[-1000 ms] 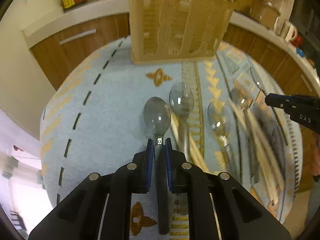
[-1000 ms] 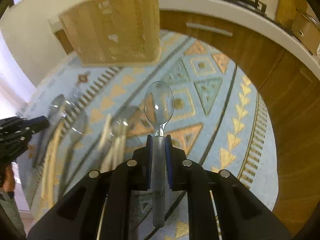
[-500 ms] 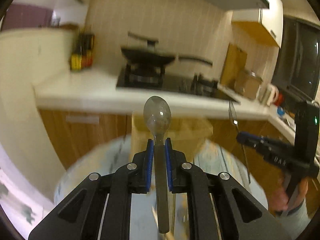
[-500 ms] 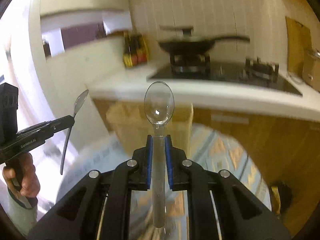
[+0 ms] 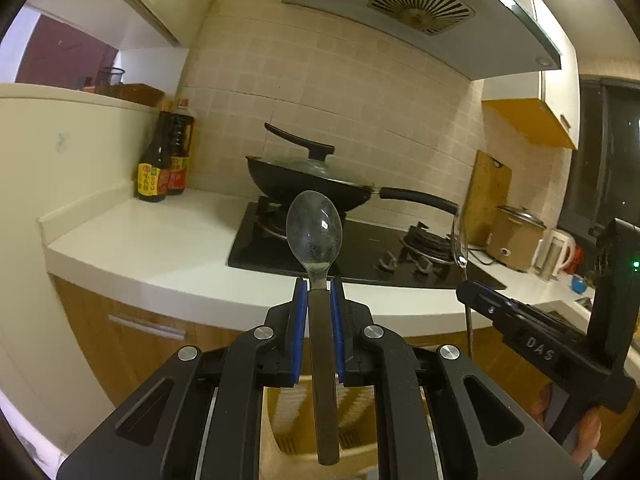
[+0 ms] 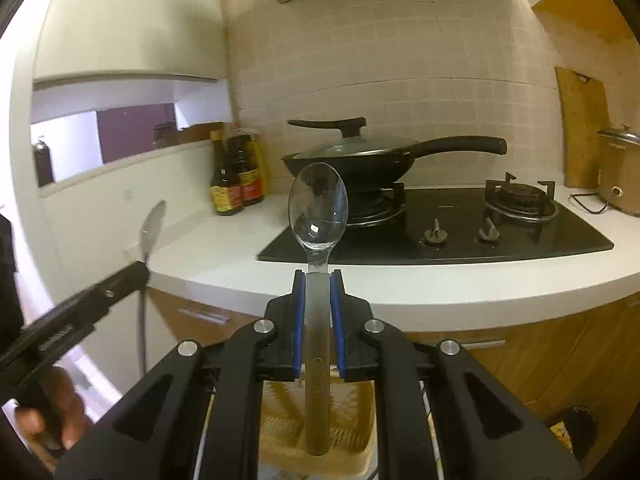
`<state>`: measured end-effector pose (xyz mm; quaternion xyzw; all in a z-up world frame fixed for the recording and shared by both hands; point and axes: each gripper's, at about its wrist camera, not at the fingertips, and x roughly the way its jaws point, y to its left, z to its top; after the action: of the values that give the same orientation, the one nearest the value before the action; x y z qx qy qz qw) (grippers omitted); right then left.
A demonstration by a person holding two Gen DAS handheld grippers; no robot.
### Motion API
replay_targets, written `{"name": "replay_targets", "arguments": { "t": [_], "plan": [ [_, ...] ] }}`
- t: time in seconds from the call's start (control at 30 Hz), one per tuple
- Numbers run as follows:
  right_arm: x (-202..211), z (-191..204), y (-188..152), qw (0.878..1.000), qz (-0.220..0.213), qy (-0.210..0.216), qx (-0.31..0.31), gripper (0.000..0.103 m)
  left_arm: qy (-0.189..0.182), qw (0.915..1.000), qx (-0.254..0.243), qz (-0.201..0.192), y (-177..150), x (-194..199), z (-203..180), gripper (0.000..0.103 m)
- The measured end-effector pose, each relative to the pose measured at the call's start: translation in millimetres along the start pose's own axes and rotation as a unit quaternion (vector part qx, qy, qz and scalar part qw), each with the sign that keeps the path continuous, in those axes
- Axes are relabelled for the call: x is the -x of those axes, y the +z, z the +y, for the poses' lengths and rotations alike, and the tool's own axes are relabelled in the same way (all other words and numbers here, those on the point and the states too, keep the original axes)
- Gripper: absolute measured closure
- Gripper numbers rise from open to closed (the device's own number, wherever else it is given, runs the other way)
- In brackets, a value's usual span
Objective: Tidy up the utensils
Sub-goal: 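Lift the left tool's spoon into the beige basket while the right tool inserts its spoon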
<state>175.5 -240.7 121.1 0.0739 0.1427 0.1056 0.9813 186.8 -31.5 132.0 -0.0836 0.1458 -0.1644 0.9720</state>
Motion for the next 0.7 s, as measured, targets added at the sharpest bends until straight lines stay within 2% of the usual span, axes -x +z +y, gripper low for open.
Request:
{"name": "replay_targets", "arguments": {
  "t": [0.2, 0.4, 0.5, 0.6, 0.7],
  "plan": [
    [-31.4, -8.1, -20.6, 1.000, 0.010, -0.007, 0.005, 0.093, 0.024, 0.9997, -0.002, -0.010, -17.4, -21.5, 8.9, 0.093],
    [-31.2, -13.5, -34.9, 1.000, 0.003, 0.009, 0.002, 0.093, 0.028, 0.9994, -0.015, -0.010, -34.3, -23.8, 9.8, 0.092],
    [-24.0, -12.5, -39.5, 1.000, 0.008, 0.016, 0.008, 0.092, 0.022, 0.9996, -0.017, -0.001, -42.0, -19.4, 9.7, 0.083],
    [-14.4, -12.8, -44.2, 0.999, 0.018, 0.029, 0.001, 0.081, 0.019, 0.9998, -0.009, 0.008, -47.3, -11.5, 12.9, 0.079],
    [1.4, -7.7, -48.1, 0.999, 0.025, 0.033, 0.011, 0.079, 0.016, 0.9998, 0.005, 0.014, -49.5, 0.7, 18.0, 0.073]
  ]
}}
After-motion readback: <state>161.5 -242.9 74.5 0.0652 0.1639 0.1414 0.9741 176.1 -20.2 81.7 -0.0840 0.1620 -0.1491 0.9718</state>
